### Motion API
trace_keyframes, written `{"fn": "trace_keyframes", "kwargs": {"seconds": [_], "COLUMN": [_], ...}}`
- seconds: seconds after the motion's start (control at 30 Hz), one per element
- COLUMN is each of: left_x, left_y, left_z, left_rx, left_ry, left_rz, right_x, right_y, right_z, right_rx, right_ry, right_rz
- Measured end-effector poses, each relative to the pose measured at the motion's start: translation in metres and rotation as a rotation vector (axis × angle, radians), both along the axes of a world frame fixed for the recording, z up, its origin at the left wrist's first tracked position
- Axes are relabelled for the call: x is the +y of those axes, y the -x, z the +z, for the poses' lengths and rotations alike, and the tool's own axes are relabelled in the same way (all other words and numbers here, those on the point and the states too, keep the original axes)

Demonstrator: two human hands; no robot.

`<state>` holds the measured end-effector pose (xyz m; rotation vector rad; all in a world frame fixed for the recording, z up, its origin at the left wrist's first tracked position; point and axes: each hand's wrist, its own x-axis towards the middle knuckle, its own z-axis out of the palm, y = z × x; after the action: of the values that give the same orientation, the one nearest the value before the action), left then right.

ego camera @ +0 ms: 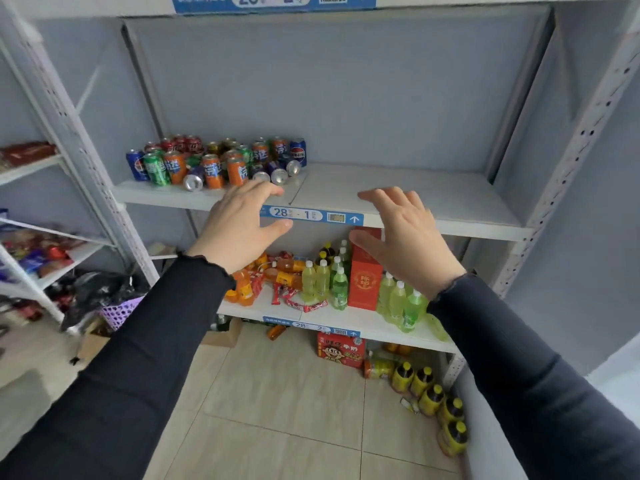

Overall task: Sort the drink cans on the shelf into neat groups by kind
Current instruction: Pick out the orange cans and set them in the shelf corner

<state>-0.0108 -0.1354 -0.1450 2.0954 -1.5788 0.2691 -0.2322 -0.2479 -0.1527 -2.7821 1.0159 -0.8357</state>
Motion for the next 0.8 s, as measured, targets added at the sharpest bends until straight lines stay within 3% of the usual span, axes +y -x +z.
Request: {"fn": "trace_keyframes", "kwargs": {"seconds": [0.37, 0.8], "left_x": [-0.002, -0.039], "left_y": [-0.143, -0.338], "left_z": [-0.034, -0.045], "left_rx": [0.045, 0.062], "left_ry": [-0.142, -0.186], "left_rz": [0.102, 0.023], "right_x": [-0.028, -0.064], "right_y": [-0.154, -0.338], "right_z": [-0.036, -0.032], "right_rx": [0.121, 0.185], "right_ry": [-0.061, -0.095], "right_rz": [0.098, 0.051]}}
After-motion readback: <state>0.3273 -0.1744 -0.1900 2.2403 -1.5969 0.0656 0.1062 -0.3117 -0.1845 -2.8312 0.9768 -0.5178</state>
